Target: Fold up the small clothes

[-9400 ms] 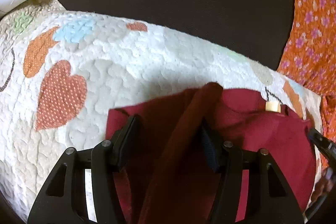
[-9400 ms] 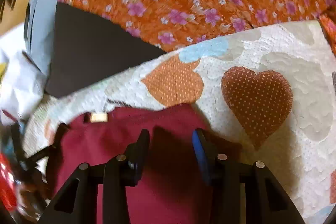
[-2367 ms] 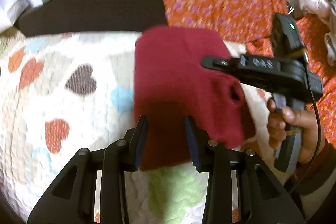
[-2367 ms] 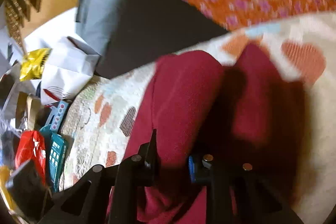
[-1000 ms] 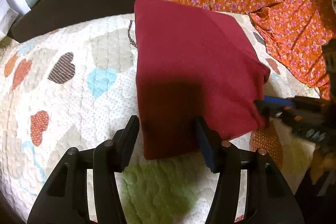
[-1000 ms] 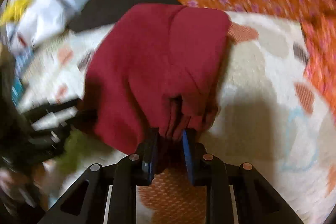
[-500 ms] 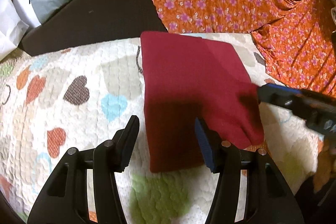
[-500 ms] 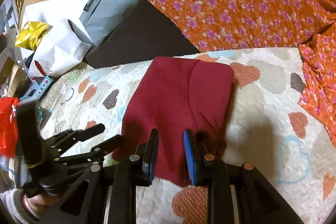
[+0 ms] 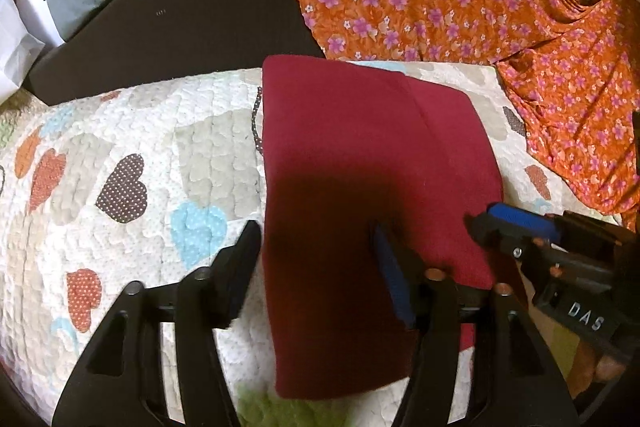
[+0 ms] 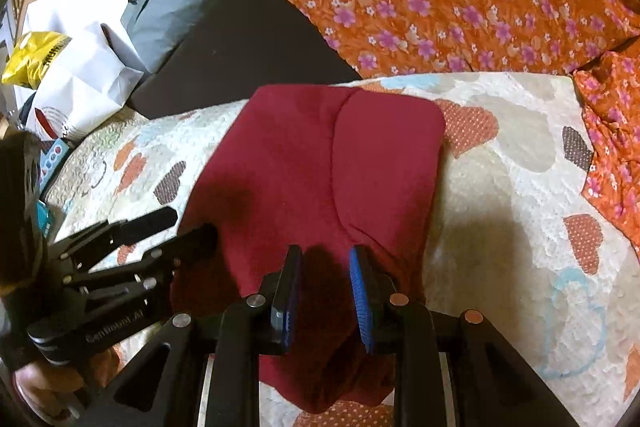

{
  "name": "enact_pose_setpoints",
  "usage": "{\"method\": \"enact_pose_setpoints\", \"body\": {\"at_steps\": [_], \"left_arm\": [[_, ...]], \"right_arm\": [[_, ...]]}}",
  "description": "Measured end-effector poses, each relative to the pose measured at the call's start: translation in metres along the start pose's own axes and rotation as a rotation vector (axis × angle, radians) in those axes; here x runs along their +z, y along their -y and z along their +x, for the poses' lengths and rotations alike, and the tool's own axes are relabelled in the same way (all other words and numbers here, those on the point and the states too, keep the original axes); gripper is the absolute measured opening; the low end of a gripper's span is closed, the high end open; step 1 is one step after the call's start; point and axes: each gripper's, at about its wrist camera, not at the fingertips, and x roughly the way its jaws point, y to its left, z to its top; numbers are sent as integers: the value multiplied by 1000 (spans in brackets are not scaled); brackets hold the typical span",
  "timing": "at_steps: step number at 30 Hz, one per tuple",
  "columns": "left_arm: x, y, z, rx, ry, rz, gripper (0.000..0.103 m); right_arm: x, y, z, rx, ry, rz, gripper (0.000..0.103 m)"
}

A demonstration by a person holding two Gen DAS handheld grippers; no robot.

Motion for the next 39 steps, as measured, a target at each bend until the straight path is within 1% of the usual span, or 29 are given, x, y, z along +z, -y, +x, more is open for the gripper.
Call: {"method": "enact_pose_setpoints", "body": {"at_steps": [1,3,6,8,10,11,12,13,14,15,17,18,20,21,22,23,24,26,29,31,32,34,36,39], "left_arm": [[0,-1,2,2,0,-2,69],[-1,-3,8,-16,-14,-14,69],[-1,-11,11,-69,-46,-58,69],[3,-16,6,-100,-48,-73,69],[9,-23,-2,-128,-21,-97,69],[12,-27,-3,-145,-17,-113,69],[14,-31,-2,-160,-20,-127,69],[17,-36,0,-184,-34,-150,69],[18,-39,4,-200,-49,-168,69],[19,-41,8,-210,-61,-181,69],[20,-46,18,-227,-85,-208,70],[20,-48,22,-235,-91,-217,71],[19,-50,29,-256,-98,-244,79],[18,-51,32,-265,-99,-252,79],[18,-50,36,-281,-107,-255,79],[18,-48,41,-295,-117,-253,80],[18,-48,44,-304,-124,-253,80],[16,-47,52,-324,-130,-264,81],[14,-47,56,-367,-124,-280,80],[13,-44,53,-376,-114,-265,71],[14,-42,48,-363,-105,-248,67],[14,-38,37,-349,-90,-214,62],[11,-36,19,-351,-87,-195,60],[0,-38,-14,-357,-74,-176,60]], "right_arm": [[-1,1,2,-2,-2,-3,23],[-3,3,6,-1,-6,-8,23],[-5,5,7,13,-11,-17,23],[-3,6,1,41,-4,-7,23],[1,16,-15,96,63,47,24],[2,21,-19,107,86,76,27],[5,30,-24,119,114,125,41],[6,37,-27,112,129,164,62],[6,45,-27,95,141,202,68],[5,56,-24,90,147,245,70],[4,68,-14,121,116,296,70],[3,77,-2,162,82,335,70],[1,86,15,196,37,387,70],[-1,91,26,230,12,424,70],[-3,94,32,269,6,445,70],[-3,95,37,295,2,457,70],[-2,96,44,310,-6,464,73],[1,95,52,317,-2,453,74],[6,91,57,331,1,420,75],[8,85,58,333,0,397,59],[9,83,57,328,2,393,56],[11,76,47,310,12,373,47],[12,72,35,326,20,371,43],[11,59,10,379,18,371,42]]}}
